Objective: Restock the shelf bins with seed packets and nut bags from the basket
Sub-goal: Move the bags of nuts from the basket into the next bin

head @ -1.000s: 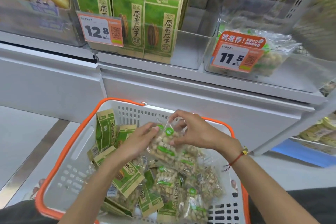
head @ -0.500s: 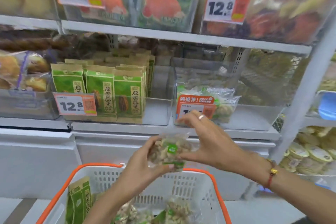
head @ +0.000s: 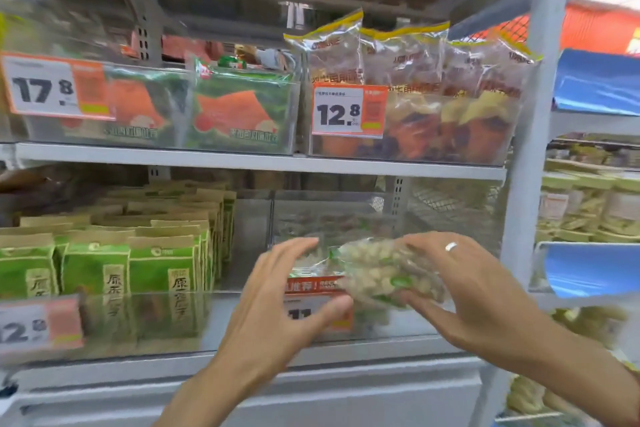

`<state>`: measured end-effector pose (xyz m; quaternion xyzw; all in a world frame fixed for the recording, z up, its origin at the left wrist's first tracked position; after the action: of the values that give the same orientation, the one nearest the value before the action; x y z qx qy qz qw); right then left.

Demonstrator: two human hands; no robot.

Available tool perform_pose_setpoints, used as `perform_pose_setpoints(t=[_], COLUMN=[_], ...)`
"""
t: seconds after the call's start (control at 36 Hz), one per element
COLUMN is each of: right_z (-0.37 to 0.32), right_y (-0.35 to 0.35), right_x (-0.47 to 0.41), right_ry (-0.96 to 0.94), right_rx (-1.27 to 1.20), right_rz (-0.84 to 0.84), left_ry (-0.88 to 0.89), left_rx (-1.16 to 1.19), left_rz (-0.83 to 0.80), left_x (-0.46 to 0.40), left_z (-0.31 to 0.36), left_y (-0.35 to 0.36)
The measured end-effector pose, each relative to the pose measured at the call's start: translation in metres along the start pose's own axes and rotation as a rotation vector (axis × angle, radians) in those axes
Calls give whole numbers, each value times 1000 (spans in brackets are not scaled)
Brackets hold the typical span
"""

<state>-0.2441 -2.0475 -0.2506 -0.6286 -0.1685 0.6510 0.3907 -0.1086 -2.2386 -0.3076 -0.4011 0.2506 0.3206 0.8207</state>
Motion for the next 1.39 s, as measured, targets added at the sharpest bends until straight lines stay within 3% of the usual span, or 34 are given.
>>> perform_pose_setpoints(t=[0.08,0.14,0.36,0.5,0.67,0.83,0.97,1.03,1.31,1.39], right_z=[33,51,105,134,151,164,152,146,153,158], right_y=[-1,6,68,99,149,167,154,155,155,153], right_x=[-5,-14,-59,-88,-108,-96,-91,-88,-81,-82], right_ry=[41,29,76,351,514,570,288,241,431,444], right_rx=[175,300,505,211,-24,-80,376,411,31,-4], right_rz=[120,99,-312,-666,-884,-782,-556,-541,-646,-583], left_ry=[-28,-64,-278,-294,-310,-295,-295,-300,-308,-311], left_rx=[-146,-291,-392,-421,-453,-463,-475,-477,-487,-484], left_rz=[134,166,192,217,165,185,192,188,193,197], left_x=[-17,-29,-49,-45,-45,-45,-44,-44,-44,-44], left_z=[-14,-24,-57,-59,-62,-65,-65,-64,-63,-62], left_y=[-3,-3,13,19,19,22,22,22,23,23])
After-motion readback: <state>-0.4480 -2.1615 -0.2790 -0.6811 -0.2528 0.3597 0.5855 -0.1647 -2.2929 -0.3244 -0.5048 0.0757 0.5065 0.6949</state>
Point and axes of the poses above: each hand's wrist, its own x-axis away from the middle knuckle, its own y-axis out of the palm, z = x × y, the point moved 1 cm from there along -x, towards the middle knuckle, and after that the axes turned 3 degrees about y, right-handed, at the moved point
